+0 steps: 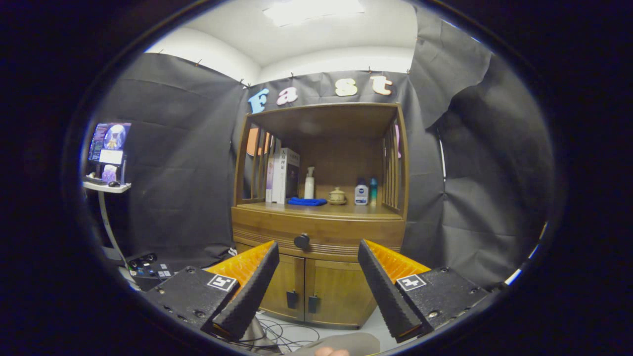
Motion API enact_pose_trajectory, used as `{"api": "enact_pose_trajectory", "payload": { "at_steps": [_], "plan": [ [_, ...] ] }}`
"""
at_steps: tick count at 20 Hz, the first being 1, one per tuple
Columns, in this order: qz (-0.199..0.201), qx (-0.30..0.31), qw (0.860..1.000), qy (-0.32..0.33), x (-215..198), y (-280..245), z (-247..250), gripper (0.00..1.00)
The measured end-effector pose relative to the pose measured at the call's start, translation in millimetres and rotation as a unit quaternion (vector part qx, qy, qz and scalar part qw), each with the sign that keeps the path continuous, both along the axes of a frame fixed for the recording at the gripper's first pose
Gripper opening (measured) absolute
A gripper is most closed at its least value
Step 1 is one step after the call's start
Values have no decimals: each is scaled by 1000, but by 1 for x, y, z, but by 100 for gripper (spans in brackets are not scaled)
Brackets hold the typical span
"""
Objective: Pull open the drawer, take out the items inside it, and place them on the countertop above the cabinet.
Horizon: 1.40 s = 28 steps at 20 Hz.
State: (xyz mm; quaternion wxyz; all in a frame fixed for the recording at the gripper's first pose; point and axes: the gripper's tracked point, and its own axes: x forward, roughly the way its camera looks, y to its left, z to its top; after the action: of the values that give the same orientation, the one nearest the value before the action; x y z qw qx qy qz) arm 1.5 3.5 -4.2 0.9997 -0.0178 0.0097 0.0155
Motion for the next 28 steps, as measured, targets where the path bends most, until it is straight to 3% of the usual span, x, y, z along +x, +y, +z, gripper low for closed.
{"api": "enact_pose_trajectory", "payload": {
  "at_steps": [4, 7, 15, 18, 22, 25, 28],
  "plan": [
    [-15, 40, 999, -26, 16, 1, 12, 100],
    [6, 46, 999, 1, 71, 23, -1, 100],
    [-35, 3, 995, 90, 227, 43, -54, 100],
    [-56, 3, 992, 114, 255, 37, -73, 100],
    [-55, -10, 990, 128, 272, 41, -88, 100],
    [-53, -16, 988, 143, 280, 46, -97, 86],
    [-70, -28, 985, 157, 285, 45, -107, 67]
  ]
}}
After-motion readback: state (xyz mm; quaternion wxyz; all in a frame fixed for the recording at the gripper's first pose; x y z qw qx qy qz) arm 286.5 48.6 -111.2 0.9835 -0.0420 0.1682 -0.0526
